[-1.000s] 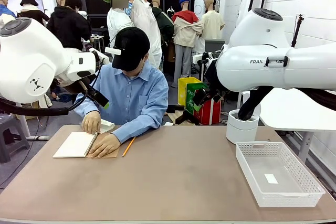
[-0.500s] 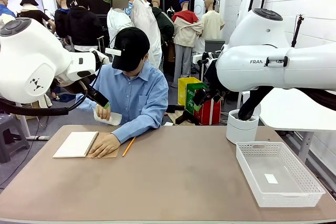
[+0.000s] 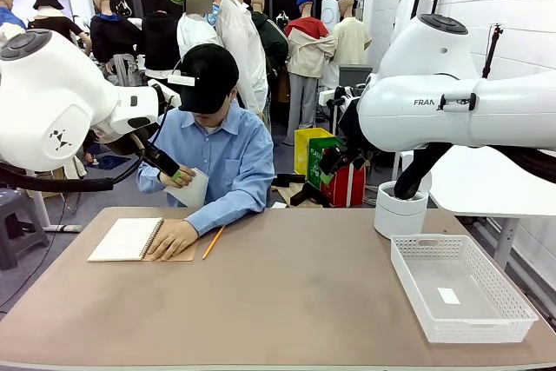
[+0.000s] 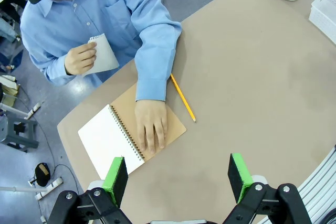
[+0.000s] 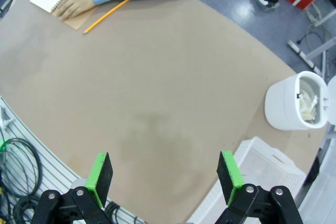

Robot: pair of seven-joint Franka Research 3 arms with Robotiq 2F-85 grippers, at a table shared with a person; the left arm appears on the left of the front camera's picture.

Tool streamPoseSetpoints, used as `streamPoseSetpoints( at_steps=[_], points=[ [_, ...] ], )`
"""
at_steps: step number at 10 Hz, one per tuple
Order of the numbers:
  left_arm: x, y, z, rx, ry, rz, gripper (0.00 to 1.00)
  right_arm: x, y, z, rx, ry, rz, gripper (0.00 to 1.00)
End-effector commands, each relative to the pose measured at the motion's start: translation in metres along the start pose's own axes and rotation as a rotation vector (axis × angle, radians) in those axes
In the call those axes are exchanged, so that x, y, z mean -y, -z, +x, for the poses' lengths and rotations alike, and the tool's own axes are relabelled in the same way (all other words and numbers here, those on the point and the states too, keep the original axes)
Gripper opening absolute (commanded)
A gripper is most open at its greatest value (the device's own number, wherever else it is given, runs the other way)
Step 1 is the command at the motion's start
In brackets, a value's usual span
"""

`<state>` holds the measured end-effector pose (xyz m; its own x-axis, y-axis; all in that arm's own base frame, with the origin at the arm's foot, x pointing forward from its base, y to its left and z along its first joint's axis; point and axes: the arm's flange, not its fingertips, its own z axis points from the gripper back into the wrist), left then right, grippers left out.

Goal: Sort the paper based on its condition.
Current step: If a person hands you a paper, place it in the Organizing basket , and if it's crumpled, put it in the Trash can.

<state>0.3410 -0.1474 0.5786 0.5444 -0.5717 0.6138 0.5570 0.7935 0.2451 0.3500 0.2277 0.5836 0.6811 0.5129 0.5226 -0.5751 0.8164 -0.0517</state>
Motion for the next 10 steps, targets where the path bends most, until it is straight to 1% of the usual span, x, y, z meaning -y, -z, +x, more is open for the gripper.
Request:
streamPoseSetpoints(
  at_steps=[1, 10],
  points=[
    [0.0, 0.0, -0.0004, 0.0, 0.004, 0.001, 1.0, -0.0002, 0.0003, -0.0005, -0.001, 0.0, -0.001, 1.0],
    [0.0, 0.0, -0.0004, 0.0, 0.004, 0.001, 1.0, -0.0002, 0.0003, -0.0005, -0.001, 0.0, -0.001, 1.0]
  ],
)
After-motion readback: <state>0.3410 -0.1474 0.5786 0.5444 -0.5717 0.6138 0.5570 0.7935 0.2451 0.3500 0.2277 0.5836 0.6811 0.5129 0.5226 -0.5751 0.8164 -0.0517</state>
